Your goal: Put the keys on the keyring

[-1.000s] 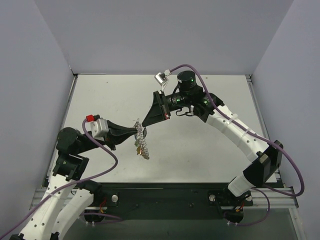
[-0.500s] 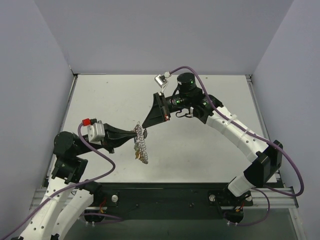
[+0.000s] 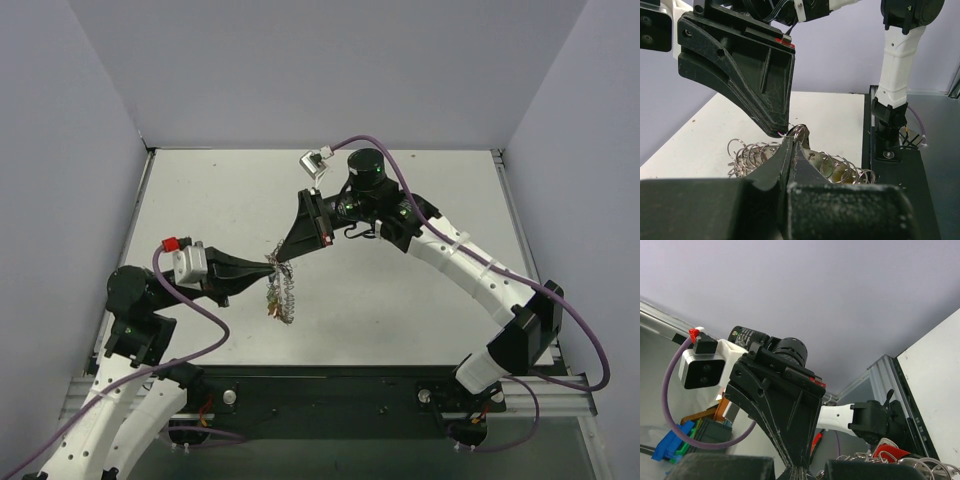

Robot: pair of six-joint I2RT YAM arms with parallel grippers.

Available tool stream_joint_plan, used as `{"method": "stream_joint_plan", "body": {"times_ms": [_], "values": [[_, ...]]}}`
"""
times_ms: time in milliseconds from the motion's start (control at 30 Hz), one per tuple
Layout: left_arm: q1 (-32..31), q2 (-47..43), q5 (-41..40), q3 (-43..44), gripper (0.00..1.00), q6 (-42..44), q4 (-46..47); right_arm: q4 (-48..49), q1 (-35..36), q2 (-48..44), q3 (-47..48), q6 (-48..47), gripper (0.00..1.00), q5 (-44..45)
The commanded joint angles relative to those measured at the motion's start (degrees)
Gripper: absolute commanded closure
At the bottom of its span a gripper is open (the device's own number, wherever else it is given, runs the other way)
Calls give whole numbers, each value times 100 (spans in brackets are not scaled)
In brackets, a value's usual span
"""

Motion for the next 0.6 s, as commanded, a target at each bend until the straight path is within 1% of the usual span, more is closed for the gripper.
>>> {"method": "stream_joint_plan", "body": {"times_ms": [0, 333, 567], "values": [[-16, -89, -111, 45, 100, -56, 502, 380, 77, -77, 31, 150, 100, -150], [-16, -265, -181, 89, 100, 23, 300, 363, 77, -130, -39, 142, 100, -150], [-16, -335, -374, 45, 100, 23, 300, 354, 86, -183, -83, 159, 100, -150]]}}
